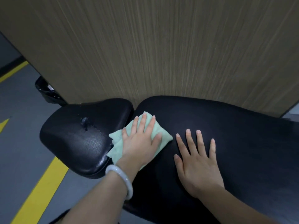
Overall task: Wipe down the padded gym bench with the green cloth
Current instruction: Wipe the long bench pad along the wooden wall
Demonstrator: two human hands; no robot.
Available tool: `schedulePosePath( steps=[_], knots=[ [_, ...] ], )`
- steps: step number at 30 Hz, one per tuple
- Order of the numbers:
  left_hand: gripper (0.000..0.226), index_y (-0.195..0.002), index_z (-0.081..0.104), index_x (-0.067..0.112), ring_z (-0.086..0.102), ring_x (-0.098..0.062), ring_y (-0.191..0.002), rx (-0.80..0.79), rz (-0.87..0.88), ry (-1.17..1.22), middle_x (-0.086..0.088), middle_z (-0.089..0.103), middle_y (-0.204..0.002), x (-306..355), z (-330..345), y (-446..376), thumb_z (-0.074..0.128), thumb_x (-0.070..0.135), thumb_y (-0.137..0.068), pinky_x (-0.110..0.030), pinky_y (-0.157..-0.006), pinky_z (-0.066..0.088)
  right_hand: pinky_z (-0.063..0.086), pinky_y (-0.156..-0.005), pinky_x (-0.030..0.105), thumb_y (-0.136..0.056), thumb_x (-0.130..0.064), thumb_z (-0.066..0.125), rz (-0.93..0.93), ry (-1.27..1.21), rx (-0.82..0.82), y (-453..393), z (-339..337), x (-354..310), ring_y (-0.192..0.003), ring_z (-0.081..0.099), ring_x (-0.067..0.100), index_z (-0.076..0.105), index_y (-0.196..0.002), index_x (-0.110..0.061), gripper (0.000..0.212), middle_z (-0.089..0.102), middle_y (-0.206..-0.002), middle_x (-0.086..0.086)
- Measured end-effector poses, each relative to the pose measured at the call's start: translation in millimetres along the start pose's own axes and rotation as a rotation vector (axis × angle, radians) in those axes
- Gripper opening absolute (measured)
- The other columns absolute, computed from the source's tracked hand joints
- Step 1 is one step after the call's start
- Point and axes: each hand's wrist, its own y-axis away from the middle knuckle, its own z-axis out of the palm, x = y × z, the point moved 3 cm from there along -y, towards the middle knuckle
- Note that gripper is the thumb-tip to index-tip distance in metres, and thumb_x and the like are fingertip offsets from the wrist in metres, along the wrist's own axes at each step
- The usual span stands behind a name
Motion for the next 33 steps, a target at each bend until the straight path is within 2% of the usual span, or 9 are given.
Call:
schedulePosePath(
  steps=[5,9,13,15,19,23,28,31,33],
  knots=[
    [0.060,-0.149,-0.008,0.041,-0.015,-0.011,-0.145,-0.017,-0.042,0.049,0.014,-0.018,-0.158,0,-7,-24,0.014,0.058,-0.097,-0.048,-0.116,0.003,0.021,-0.106,0.060,-0.100,-0.046,0.008,0.021,-0.022,-0.022,-1,0,1,-0.139,0.031,0.036,0.046,-0.141,-0.017,0.063,0.042,-0.147,0.012],
    [0.070,-0.150,-0.007,0.039,-0.015,-0.013,-0.145,0.040,-0.071,0.071,0.012,-0.017,-0.158,-4,1,14,-0.001,0.065,-0.086,-0.050,-0.117,-0.001,0.019,-0.107,0.060,-0.099,-0.046,0.007,0.023,-0.016,-0.051,-1,-2,0,-0.140,0.030,0.034,0.045,-0.141,-0.017,0.063,0.041,-0.147,0.011],
    [0.064,-0.147,0.030,0.030,0.027,-0.024,-0.142,0.118,-0.108,0.027,0.001,0.027,-0.156,-2,17,77,0.006,0.060,-0.096,-0.055,-0.109,0.019,0.017,-0.108,0.059,-0.099,-0.046,0.008,0.023,-0.003,-0.057,0,-1,1,-0.141,0.026,0.033,0.044,-0.142,-0.018,0.062,0.040,-0.148,0.010],
    [0.061,-0.144,0.037,0.027,0.036,-0.026,-0.138,0.120,-0.107,0.019,-0.001,0.036,-0.152,1,22,92,0.010,0.056,-0.098,-0.055,-0.104,0.018,0.016,-0.108,0.059,-0.099,-0.046,0.008,0.023,0.002,-0.056,0,0,1,-0.141,0.027,0.033,0.043,-0.142,-0.018,0.063,0.040,-0.148,0.010],
    [0.062,-0.147,0.031,0.031,0.024,-0.023,-0.143,0.130,-0.121,0.038,0.002,0.025,-0.157,0,18,78,0.013,0.058,-0.095,-0.054,-0.111,0.012,0.015,-0.109,0.058,-0.101,-0.046,0.009,0.021,0.006,-0.042,0,2,2,-0.141,0.027,0.032,0.042,-0.142,-0.018,0.060,0.040,-0.148,0.009],
    [0.075,-0.150,-0.005,0.039,-0.012,-0.015,-0.146,0.093,-0.158,0.066,0.009,-0.012,-0.159,-3,10,39,-0.011,0.062,-0.080,-0.050,-0.117,-0.003,0.017,-0.109,0.056,-0.102,-0.047,0.010,0.029,-0.015,-0.021,0,1,3,-0.142,0.026,0.029,0.042,-0.143,-0.020,0.058,0.040,-0.149,0.006],
    [0.060,-0.150,-0.010,0.035,-0.012,-0.018,-0.146,0.051,-0.190,0.052,0.005,-0.015,-0.160,-4,2,-5,0.007,0.054,-0.096,-0.047,-0.118,-0.001,0.017,-0.109,0.056,-0.101,-0.052,0.012,0.038,-0.028,-0.018,-1,-1,1,-0.142,0.027,0.028,0.043,-0.142,-0.022,0.060,0.040,-0.149,0.005],
    [0.062,-0.150,-0.009,0.036,-0.011,-0.018,-0.146,0.049,-0.186,0.056,0.005,-0.014,-0.160,-3,4,-1,0.001,0.058,-0.093,-0.049,-0.117,0.001,0.016,-0.109,0.056,-0.100,-0.056,0.013,0.042,-0.026,-0.040,-1,-2,2,-0.142,0.027,0.028,0.044,-0.142,-0.024,0.061,0.040,-0.149,0.005],
    [0.068,-0.152,0.008,0.035,0.006,-0.020,-0.147,0.099,-0.153,0.031,0.003,0.004,-0.161,-1,8,20,0.002,0.059,-0.089,-0.055,-0.114,0.013,0.016,-0.109,0.055,-0.099,-0.057,0.013,0.041,-0.026,-0.051,-1,-3,1,-0.142,0.028,0.027,0.044,-0.142,-0.025,0.062,0.040,-0.149,0.004]
  ],
)
